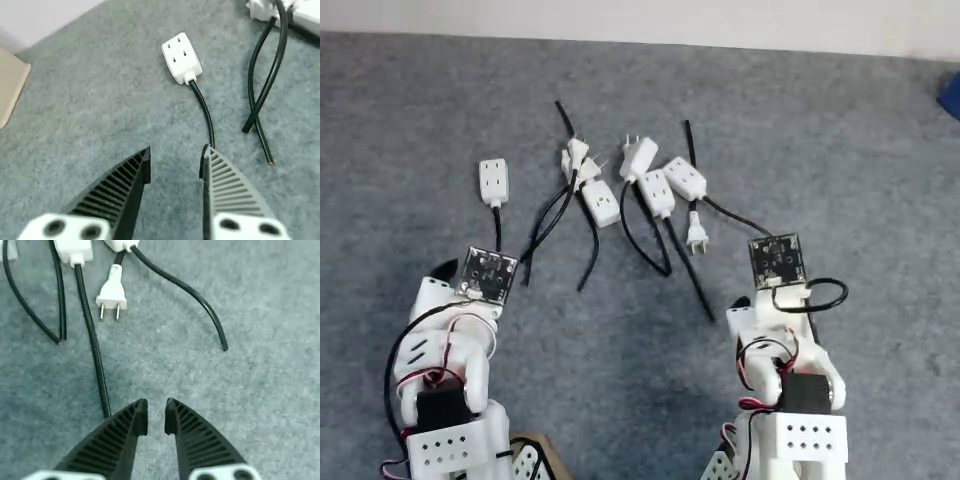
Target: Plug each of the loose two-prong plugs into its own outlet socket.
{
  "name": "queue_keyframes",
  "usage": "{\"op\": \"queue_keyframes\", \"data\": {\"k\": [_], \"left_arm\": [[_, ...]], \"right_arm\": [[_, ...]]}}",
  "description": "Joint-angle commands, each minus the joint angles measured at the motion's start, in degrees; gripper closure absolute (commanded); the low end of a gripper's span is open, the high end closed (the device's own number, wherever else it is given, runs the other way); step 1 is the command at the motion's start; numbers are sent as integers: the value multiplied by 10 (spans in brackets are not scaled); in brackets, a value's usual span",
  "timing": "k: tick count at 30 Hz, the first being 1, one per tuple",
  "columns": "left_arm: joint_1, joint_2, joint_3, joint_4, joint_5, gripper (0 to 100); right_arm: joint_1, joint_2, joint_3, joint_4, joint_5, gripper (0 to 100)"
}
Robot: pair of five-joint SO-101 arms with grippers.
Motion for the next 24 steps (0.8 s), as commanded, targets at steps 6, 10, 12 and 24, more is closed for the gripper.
{"op": "queue_keyframes", "data": {"k": [6, 10, 12, 24], "left_arm": [[10, -7, 8, 52, -5, 822], [7, -3, 8, 53, -5, 824], [7, -3, 8, 55, -5, 825], [6, -7, 8, 135, -5, 825]], "right_arm": [[9, -8, 137, -202, 7, 928], [9, -8, 188, -288, 7, 928], [9, -8, 191, -296, 7, 928], [28, -6, 211, -291, 7, 928]]}}
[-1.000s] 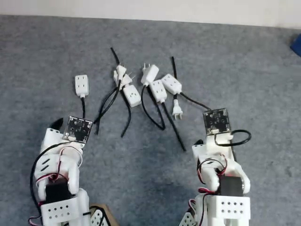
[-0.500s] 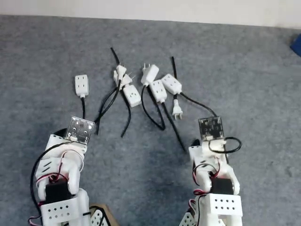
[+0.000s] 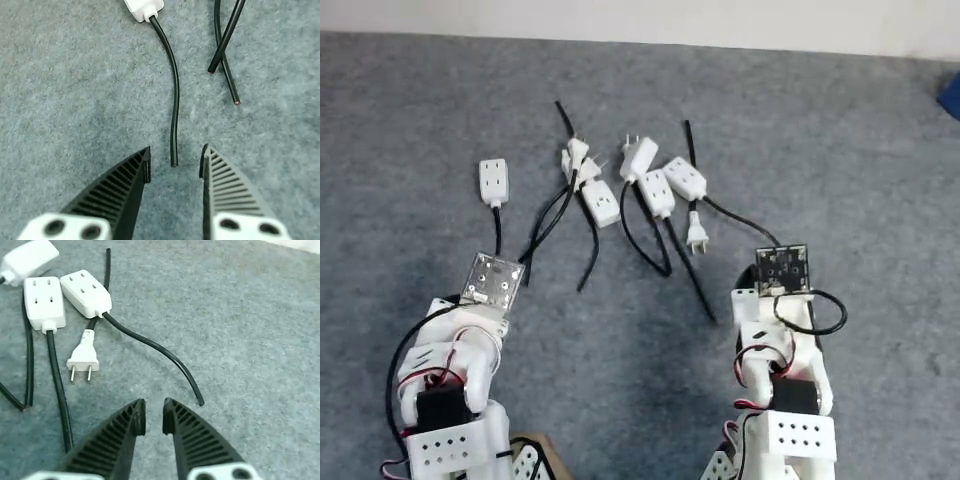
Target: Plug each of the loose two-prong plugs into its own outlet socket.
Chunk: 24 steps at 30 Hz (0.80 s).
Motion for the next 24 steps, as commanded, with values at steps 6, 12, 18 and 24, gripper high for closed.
{"op": "queue_keyframes", "data": {"k": [6, 12, 18, 24], "left_arm": [[6, -3, 8, 5, -5, 825], [0, -4, 8, 25, -6, 825], [-44, -7, 8, 75, -6, 825], [-88, -4, 8, 76, -6, 825]], "right_arm": [[3, -8, 82, 60, 6, 928], [2, -8, 82, 157, 6, 928], [2, -31, 80, 190, 6, 928], [2, -35, 80, 190, 6, 928]]}}
